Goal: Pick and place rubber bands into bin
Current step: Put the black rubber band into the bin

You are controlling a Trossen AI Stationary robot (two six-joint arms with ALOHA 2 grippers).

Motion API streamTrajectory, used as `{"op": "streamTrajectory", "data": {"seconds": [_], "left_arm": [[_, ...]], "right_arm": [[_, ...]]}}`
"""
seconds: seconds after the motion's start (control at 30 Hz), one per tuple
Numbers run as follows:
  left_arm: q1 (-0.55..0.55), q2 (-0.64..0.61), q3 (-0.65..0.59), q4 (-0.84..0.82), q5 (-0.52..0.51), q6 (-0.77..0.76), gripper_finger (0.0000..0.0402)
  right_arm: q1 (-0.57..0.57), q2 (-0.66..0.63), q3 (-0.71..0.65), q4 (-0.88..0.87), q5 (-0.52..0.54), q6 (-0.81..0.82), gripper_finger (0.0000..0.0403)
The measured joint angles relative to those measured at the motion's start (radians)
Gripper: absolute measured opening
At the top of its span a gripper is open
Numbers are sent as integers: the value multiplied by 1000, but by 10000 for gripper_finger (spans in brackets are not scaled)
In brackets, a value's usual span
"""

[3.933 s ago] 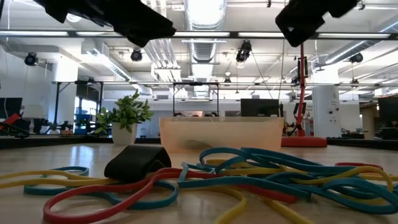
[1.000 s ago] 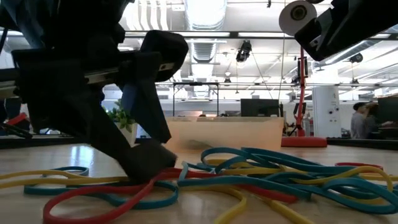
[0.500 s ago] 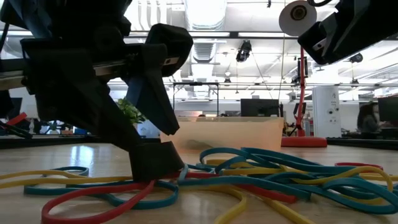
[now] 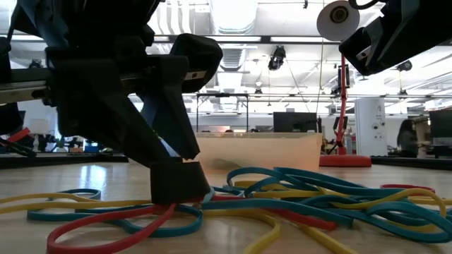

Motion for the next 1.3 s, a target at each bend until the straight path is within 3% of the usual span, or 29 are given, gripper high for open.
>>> {"op": "streamTrajectory", "data": {"seconds": [0.27, 0.93, 1.3], "left_arm": [[4, 0, -2, 0, 1, 0, 4], [11, 67, 30, -3, 2, 6, 12], [13, -46, 26, -83, -63, 6, 0]], "right_arm": [[0, 0, 0, 1, 0, 0, 57], [2, 1, -4, 1, 0, 0, 56], [2, 1, -5, 0, 0, 0, 56]]}}
